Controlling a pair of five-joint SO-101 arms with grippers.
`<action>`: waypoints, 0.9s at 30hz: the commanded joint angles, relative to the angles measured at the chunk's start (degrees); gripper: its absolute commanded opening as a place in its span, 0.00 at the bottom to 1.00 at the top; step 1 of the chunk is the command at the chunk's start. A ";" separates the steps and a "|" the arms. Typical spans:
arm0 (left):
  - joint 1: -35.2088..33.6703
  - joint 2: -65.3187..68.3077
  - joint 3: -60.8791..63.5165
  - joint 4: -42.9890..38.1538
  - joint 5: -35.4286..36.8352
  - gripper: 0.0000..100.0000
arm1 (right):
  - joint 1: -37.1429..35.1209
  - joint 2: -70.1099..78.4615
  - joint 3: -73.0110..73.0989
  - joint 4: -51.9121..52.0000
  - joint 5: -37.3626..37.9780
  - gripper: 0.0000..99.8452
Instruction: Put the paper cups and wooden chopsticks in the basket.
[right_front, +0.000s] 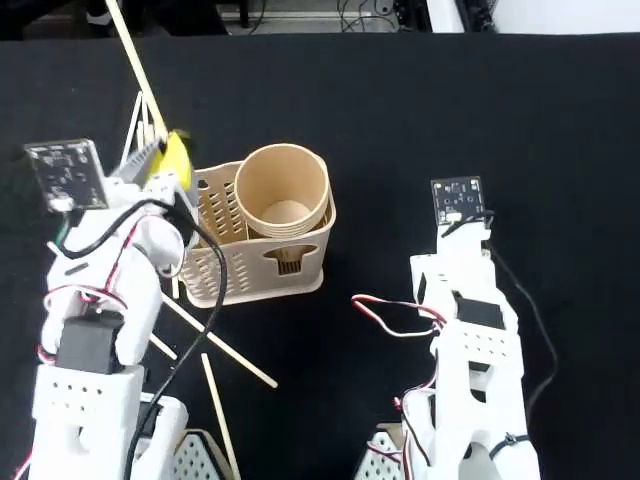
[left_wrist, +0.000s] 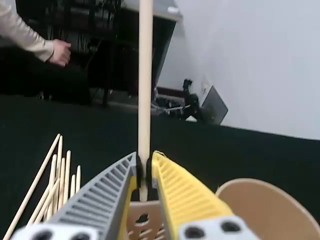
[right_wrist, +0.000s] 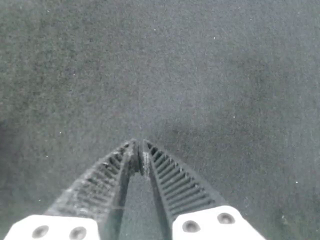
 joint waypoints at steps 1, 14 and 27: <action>0.66 -6.42 4.09 1.49 -0.09 0.03 | -0.70 -1.27 -0.22 -0.88 -0.09 0.01; -0.92 -22.42 13.05 3.96 6.86 0.26 | -0.70 -1.27 -0.22 -0.97 -0.09 0.01; -39.60 -15.82 -3.38 26.73 11.16 0.25 | -0.79 -1.27 -0.22 -0.88 -0.09 0.01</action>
